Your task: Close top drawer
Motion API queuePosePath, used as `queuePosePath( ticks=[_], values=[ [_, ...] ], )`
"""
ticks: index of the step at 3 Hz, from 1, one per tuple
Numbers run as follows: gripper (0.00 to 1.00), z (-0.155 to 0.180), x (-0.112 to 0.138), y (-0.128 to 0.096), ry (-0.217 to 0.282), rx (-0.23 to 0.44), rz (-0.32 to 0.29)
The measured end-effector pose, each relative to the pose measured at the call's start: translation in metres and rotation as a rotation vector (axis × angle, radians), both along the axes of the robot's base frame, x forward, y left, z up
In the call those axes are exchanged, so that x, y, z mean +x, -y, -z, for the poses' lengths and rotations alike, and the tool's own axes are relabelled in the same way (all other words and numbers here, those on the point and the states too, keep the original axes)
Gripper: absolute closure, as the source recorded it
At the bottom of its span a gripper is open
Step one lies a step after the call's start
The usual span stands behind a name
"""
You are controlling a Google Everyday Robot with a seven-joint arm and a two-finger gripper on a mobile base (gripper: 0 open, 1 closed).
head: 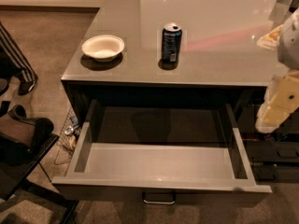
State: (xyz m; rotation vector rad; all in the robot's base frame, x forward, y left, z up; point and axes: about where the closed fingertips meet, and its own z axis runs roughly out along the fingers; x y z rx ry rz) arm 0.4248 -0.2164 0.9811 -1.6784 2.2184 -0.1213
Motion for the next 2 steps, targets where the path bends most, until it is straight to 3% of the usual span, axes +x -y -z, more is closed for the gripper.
queuePosePath(
  ticks=[1,2],
  values=[
    [0.16,0.023,-0.037,0.012,-0.01,0.054,0.036],
    [0.39,0.065,-0.089,0.036,-0.016,0.115,0.122]
  ],
)
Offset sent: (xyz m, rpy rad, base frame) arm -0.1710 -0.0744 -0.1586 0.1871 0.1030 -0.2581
